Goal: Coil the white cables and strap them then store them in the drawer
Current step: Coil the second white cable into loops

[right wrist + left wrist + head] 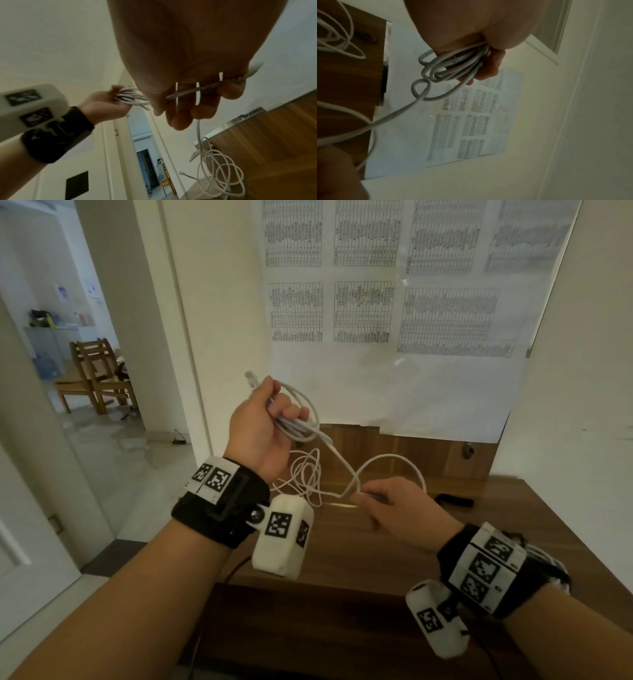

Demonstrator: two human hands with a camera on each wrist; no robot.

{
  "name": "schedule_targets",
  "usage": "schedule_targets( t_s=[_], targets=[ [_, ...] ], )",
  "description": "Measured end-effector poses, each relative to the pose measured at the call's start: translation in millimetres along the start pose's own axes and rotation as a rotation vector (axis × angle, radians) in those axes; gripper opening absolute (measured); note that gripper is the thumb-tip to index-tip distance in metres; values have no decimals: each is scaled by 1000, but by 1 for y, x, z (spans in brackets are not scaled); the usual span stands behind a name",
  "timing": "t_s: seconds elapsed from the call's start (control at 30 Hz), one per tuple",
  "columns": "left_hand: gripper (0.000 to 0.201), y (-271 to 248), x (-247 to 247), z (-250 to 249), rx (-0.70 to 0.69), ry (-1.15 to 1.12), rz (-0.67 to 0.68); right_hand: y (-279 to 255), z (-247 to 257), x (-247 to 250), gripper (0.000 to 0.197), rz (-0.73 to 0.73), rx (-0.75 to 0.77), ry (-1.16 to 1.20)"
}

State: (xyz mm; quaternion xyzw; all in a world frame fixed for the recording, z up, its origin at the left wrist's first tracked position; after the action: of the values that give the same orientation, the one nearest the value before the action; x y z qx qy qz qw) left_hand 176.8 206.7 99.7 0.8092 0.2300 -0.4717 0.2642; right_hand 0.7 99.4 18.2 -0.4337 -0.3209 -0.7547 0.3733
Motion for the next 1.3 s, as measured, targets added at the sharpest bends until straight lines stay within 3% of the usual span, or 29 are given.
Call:
schedule_targets(
  t_s=[0.2, 0.37, 0.5, 0.63, 0.77, 0.93, 1.03, 1.17, 1.23, 1.3],
  targets=[
    [30, -5, -2, -6, 163, -157, 81, 8, -8, 2, 20, 35, -127, 284],
    [23, -14, -2, 3, 268, -169, 156, 1, 20, 9, 32, 220, -71, 550],
    [22, -18, -7, 11, 315, -192, 176, -3, 31, 11, 25, 292, 6, 672],
    [23, -19, -2, 14, 432, -234, 159, 3, 25, 9, 16, 102, -1, 578],
    [26, -16, 7, 6, 544, -195, 150, 9, 3, 7, 11, -90, 26, 139],
    [30, -11, 19, 4, 528, -37, 20, 11, -11, 12, 17, -378, -15, -52],
    [31, -13, 25, 16, 577, 150, -30, 16, -15, 19, 14, -505, -27, -23],
    [30, -17, 31, 28, 640, 400, -9, 21, -11, 20, 11, -560, -6, -23],
    [30, -20, 30, 34, 626, 547, 15, 23, -5, 19, 4, -509, 8, 13],
    [26, -25, 27, 40, 594, 689, 60, 24, 1, 17, 9, -427, 67, -48]
  ],
)
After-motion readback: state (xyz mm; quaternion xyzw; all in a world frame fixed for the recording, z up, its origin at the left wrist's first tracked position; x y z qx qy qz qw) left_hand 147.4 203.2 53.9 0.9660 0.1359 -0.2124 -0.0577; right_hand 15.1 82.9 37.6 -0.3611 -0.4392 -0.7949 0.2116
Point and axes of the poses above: each hand's wrist, its own y-axis towards the middle knuckle, its own x-axis out of the back of the hand, z = x × y, the point moved 1 cm from there along y, towards the middle knuckle, and after that the axes turned 14 degrees about -y, right-handed, at the moved point
